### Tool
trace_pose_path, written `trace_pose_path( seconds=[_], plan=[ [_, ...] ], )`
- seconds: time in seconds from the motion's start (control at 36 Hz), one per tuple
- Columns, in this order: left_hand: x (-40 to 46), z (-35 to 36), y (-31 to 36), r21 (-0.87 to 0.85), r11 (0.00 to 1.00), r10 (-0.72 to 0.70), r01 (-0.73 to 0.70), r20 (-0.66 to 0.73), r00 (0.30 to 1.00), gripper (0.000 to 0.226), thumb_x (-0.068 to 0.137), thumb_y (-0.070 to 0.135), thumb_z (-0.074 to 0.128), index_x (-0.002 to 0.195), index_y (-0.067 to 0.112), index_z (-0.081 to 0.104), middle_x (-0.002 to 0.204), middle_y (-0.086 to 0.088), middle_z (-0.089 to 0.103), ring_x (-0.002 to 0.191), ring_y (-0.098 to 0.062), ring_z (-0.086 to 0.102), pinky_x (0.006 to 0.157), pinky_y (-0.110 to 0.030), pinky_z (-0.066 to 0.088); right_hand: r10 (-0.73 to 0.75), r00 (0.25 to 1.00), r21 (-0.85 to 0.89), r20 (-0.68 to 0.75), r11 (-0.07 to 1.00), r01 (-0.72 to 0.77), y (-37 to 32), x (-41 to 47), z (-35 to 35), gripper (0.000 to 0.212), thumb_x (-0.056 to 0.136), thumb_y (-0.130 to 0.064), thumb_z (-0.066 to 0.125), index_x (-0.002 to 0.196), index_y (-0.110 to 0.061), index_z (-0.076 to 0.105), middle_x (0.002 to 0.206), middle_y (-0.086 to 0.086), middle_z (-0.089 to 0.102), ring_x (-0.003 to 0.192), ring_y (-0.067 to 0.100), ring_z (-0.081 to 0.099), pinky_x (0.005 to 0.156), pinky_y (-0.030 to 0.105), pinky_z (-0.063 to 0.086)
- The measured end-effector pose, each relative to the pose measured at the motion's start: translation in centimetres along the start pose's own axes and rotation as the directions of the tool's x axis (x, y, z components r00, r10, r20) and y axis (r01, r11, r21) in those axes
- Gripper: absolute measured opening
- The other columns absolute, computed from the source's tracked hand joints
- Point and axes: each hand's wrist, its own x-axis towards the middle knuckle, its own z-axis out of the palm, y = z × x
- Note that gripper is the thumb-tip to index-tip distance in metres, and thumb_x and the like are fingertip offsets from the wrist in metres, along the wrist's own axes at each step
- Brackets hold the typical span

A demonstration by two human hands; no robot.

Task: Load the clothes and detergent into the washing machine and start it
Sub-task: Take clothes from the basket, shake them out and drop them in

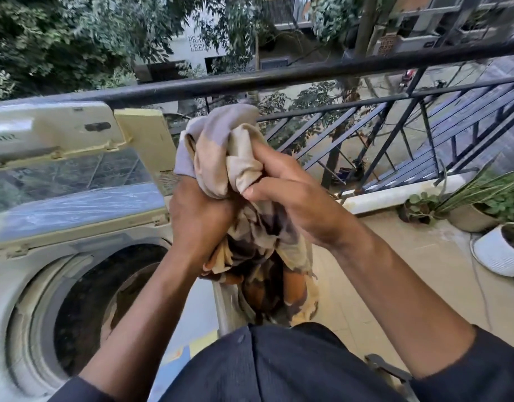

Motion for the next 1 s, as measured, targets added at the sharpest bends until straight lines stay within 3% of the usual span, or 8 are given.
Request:
trace_pose_path(
  seconds=[0.14,0.25,0.39,0.47,0.56,0.64,0.78,1.0],
  plan=[
    [-0.2,-0.7,0.4,-0.106,0.993,0.037,-0.051,-0.126,0.991,0.054,0.078,0.033,0.072,0.123,0.055,0.051,0.099,0.042,0.066,0.091,0.015,0.062,0.079,-0.016,0.048,-0.078,0.978,-0.103,-0.194,0.993,0.058,1.1,-0.8,-2.0,0.053,0.086,0.009,0.052,0.137,-0.001,0.058,0.131,0.022,0.065,0.124,0.033,0.062,0.106,0.045,0.052],
    [0.7,-1.5,0.4,-0.156,0.988,-0.023,-0.01,-0.21,0.978,0.045,0.08,0.027,0.074,0.12,0.041,0.06,0.093,0.035,0.069,0.087,0.006,0.065,0.071,-0.019,0.049,0.013,0.793,-0.235,-0.609,0.952,-0.196,7.6,-2.2,-2.8,0.061,0.089,-0.005,0.067,0.14,-0.028,0.045,0.122,-0.004,0.061,0.109,0.008,0.064,0.086,0.032,0.056],
    [1.6,-3.1,1.7,-0.174,0.978,0.065,-0.117,-0.282,0.957,0.059,0.084,0.011,0.07,0.141,0.022,0.06,0.105,0.035,0.069,0.096,0.019,0.063,0.079,-0.007,0.047,0.487,0.729,-0.515,-0.482,0.515,-0.685,17.4,-5.5,-3.3,0.124,0.067,-0.032,0.087,0.159,-0.034,0.004,0.145,0.013,0.043,0.132,0.037,0.046,0.101,0.048,0.05],
    [2.1,-3.9,2.7,-0.214,0.954,0.136,-0.209,-0.312,0.94,0.053,0.086,0.007,0.069,0.138,0.012,0.061,0.114,0.022,0.073,0.107,0.004,0.068,0.088,-0.02,0.054,0.616,0.64,-0.563,-0.46,0.355,-0.746,20.3,-6.5,-2.5,0.119,0.069,-0.058,0.086,0.158,-0.029,0.012,0.147,0.016,0.043,0.135,0.041,0.047,0.103,0.048,0.048],
    [2.2,-4.4,3.2,-0.219,0.942,0.183,-0.254,-0.3,0.936,0.046,0.088,0.0,0.069,0.131,0.015,0.065,0.112,0.02,0.074,0.109,-0.004,0.069,0.091,-0.029,0.057,0.519,0.701,-0.486,-0.489,0.506,-0.713,21.0,-6.3,-2.1,0.084,0.081,-0.065,0.067,0.152,-0.028,0.04,0.144,0.008,0.058,0.128,0.036,0.058,0.091,0.036,0.048],
    [1.9,-4.4,3.0,-0.171,0.952,0.203,-0.256,-0.276,0.94,0.047,0.085,0.002,0.073,0.099,0.047,0.068,0.091,0.021,0.073,0.091,-0.007,0.068,0.076,-0.038,0.059,0.477,0.667,-0.425,-0.573,0.523,-0.739,21.2,-5.4,-3.3,0.05,0.087,-0.05,0.057,0.127,-0.02,0.064,0.127,0.014,0.07,0.114,0.04,0.066,0.083,0.037,0.051],
    [1.7,-4.0,1.3,-0.061,0.981,0.172,-0.185,-0.177,0.969,0.032,0.082,0.02,0.076,0.11,0.034,0.071,0.094,0.006,0.077,0.091,-0.02,0.075,0.072,-0.047,0.061,0.342,0.699,-0.418,-0.627,0.609,-0.673,18.0,-3.7,-6.2,0.022,0.079,-0.037,0.052,0.07,-0.019,0.06,0.087,0.01,0.073,0.089,0.037,0.07,0.065,0.036,0.044],
    [-0.3,-1.9,-0.2,0.247,0.969,0.035,-0.029,-0.017,0.999,0.026,0.079,0.031,0.076,0.097,0.022,0.059,0.068,0.02,0.047,0.073,-0.027,0.054,0.062,-0.03,0.027,0.098,0.754,-0.081,-0.65,0.977,-0.196,5.7,-0.8,-6.1,0.023,0.088,-0.011,0.051,0.079,-0.01,0.072,0.075,0.006,0.065,0.067,0.016,0.055,0.064,0.034,0.039]
  ],
)
